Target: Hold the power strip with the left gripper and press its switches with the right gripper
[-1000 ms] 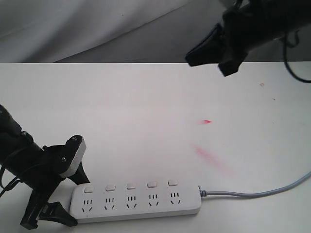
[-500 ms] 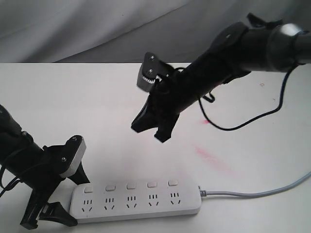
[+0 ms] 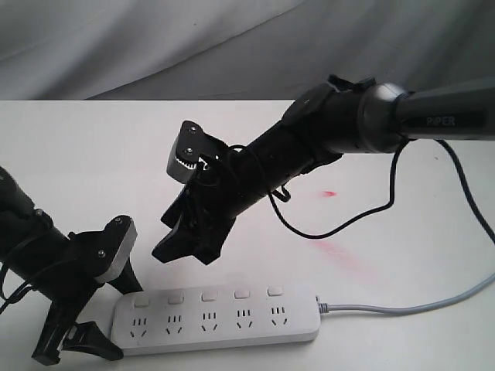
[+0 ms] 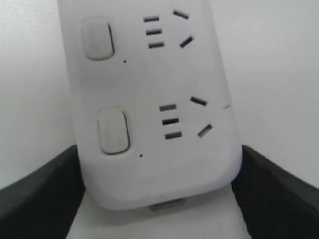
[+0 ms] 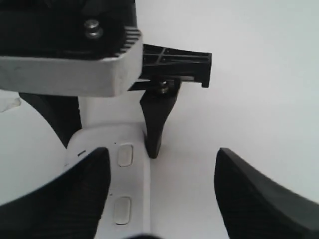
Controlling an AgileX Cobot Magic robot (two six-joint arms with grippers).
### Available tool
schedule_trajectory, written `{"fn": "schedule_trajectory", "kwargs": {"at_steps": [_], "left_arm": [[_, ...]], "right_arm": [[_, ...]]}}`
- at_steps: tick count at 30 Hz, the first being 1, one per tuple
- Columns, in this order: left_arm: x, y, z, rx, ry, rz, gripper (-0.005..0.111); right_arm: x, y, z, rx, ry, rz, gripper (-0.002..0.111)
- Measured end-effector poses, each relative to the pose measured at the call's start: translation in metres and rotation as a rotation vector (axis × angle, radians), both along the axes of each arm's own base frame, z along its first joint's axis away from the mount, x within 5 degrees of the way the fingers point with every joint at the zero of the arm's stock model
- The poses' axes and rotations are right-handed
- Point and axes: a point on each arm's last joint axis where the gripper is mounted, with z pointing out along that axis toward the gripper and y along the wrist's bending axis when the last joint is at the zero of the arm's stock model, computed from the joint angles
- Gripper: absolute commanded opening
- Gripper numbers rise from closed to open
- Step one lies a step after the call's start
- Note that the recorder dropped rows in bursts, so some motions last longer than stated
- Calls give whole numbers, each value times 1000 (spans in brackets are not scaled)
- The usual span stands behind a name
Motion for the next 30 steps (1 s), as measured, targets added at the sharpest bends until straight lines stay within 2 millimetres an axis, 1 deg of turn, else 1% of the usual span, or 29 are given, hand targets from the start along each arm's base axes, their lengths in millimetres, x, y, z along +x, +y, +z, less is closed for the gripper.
{"fn": "schedule_trajectory", "kwargs": {"at_steps": [4,8,11,14,20,23,25,27,30], "left_arm": [[0,0,0,0,0,0,42],[0,0,0,0,0,0,42],[0,0,0,0,0,0,42],[0,0,0,0,0,0,42],[0,0,0,0,0,0,42],[0,0,0,0,0,0,42],[0,0,0,0,0,0,42],[0,0,0,0,0,0,42],[0,0,0,0,0,0,42]], "right_arm": [[-8,13,-4,-4,-40,24,58],[-19,27,-18,-18,-27,52,58],[-23,35,-30,-16,9,41,58],[-21,37,-36,-15,17,3,58],[-17,36,-37,-22,-24,-21,58],[-19,39,-39,-24,-30,-15,58],[-21,42,-44,-30,-24,-8,58],[-22,42,-54,-46,-15,-7,58],[-19,42,-57,-53,-24,-29,58]]}}
